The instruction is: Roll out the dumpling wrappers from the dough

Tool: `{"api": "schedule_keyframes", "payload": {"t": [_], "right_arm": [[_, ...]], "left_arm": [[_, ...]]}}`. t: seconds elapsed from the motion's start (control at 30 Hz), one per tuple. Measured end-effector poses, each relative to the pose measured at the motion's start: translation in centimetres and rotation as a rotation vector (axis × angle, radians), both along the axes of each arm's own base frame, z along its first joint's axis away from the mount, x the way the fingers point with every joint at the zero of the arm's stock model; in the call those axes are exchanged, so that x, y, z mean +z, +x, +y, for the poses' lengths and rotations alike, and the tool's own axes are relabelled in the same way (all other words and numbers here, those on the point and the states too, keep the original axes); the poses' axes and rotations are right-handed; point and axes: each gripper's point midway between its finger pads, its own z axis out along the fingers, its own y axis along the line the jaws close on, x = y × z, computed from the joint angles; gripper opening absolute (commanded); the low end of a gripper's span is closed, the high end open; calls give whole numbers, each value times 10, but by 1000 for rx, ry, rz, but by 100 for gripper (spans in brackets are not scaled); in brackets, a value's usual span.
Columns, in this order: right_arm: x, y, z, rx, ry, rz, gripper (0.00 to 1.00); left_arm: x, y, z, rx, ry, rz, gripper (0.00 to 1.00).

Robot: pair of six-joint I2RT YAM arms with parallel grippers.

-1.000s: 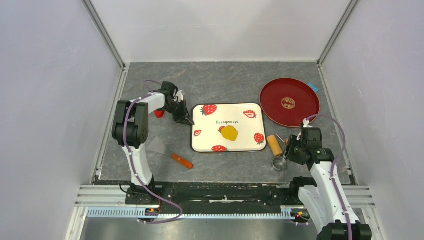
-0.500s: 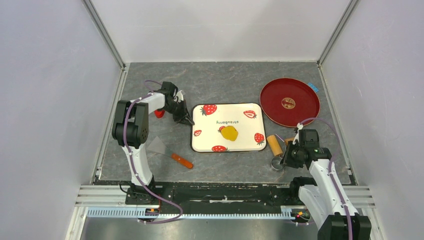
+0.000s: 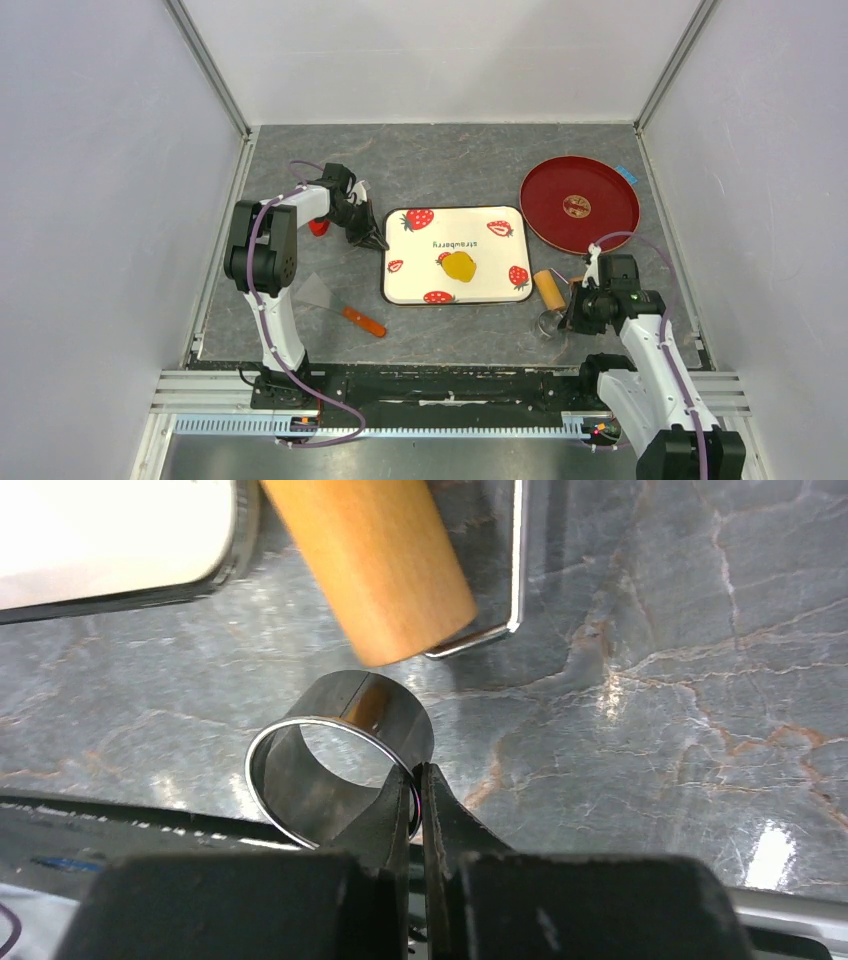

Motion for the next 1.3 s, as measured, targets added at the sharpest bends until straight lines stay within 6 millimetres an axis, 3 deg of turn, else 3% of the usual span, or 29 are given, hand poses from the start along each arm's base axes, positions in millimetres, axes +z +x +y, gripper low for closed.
{"api": "schedule_keyframes", "payload": {"t": [0.2, 0.3, 0.4, 0.57, 0.83, 1.0, 1.17, 1.3], "right_arm": [[43, 25, 9, 53, 22, -84, 0], [65, 44, 23, 115, 29, -130, 0], [75, 61, 39, 166, 36, -143, 0], [74, 93, 80, 268, 19, -120, 0], [84, 165, 161, 377, 8, -182, 0], [70, 189, 200, 424, -2, -185, 0], [46, 188, 207, 431, -28, -136, 0], [42, 189, 205, 417, -38, -136, 0]], "left_arm": [[0, 0, 0, 0, 0, 0, 2], [0, 0, 0, 0, 0, 0, 2], [0, 0, 0, 0, 0, 0, 2], [0, 0, 0, 0, 0, 0, 2], [0, 0, 0, 0, 0, 0, 2], [0, 0, 0, 0, 0, 0, 2], [0, 0, 0, 0, 0, 0, 2], [0, 0, 0, 0, 0, 0, 2]]}}
